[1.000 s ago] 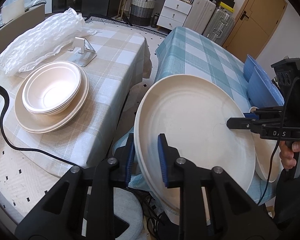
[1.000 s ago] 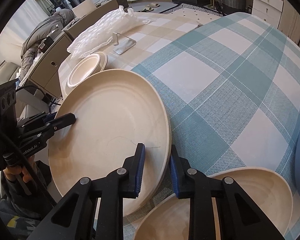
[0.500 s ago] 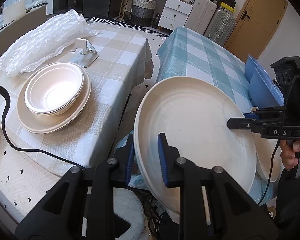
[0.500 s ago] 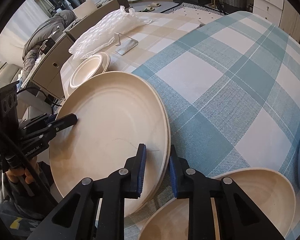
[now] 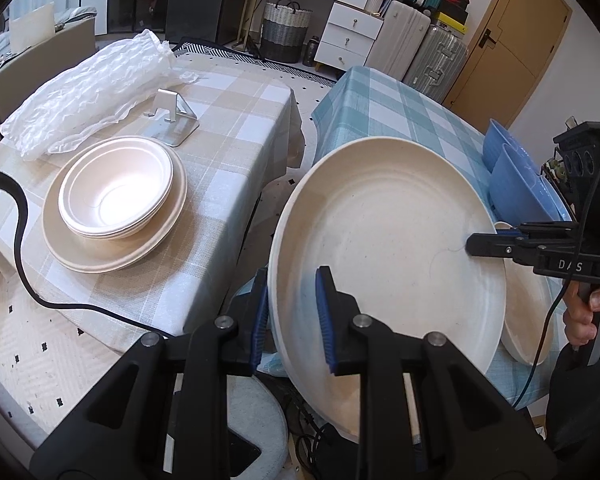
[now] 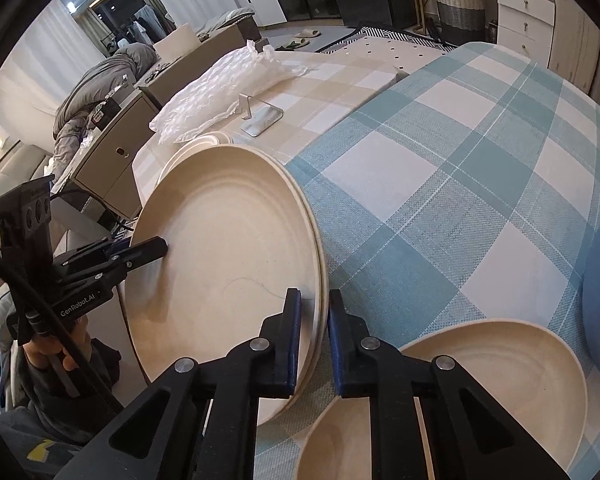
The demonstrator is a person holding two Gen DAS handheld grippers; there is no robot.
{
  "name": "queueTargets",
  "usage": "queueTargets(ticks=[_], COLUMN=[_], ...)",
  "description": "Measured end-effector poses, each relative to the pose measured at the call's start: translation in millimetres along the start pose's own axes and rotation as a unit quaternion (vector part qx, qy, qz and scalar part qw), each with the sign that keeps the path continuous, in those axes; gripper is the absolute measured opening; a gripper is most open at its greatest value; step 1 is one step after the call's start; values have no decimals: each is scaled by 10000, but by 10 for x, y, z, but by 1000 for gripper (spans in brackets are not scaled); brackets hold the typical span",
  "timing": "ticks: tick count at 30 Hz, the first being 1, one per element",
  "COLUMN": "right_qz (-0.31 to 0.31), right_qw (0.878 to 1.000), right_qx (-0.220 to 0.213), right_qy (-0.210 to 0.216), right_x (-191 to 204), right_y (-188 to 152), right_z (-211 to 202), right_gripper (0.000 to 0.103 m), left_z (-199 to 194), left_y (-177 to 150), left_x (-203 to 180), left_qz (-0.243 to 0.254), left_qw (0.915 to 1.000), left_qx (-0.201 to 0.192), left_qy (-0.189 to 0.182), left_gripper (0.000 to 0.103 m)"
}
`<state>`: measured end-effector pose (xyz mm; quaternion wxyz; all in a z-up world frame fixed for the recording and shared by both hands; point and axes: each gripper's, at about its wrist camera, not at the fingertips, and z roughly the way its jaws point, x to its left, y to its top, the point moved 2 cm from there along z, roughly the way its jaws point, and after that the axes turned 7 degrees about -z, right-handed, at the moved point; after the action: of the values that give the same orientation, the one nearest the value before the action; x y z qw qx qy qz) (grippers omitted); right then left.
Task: Organize plates and bowls
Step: 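Lift and tilt the large cream plate upright with both tools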
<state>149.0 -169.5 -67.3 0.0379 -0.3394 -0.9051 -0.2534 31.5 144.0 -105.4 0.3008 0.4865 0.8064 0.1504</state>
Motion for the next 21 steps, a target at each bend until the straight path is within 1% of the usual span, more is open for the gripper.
queueTargets(ticks=[13, 21], right_qz=[133, 230], right_qw=[9994, 9983], right_qx=[-294, -479], right_qy=[-131, -230], right_x=[-10, -43], right_y=[-129, -237], right_z=[-345, -553], right_gripper=[12, 12], left_z=[-165, -203], left_y=[26, 7], left_x=[-256, -427], left_qz=[272, 421], left_qw=[9996, 9990], left_qx=[-119, -85], left_qy=[-17, -132], left_gripper=[19, 19])
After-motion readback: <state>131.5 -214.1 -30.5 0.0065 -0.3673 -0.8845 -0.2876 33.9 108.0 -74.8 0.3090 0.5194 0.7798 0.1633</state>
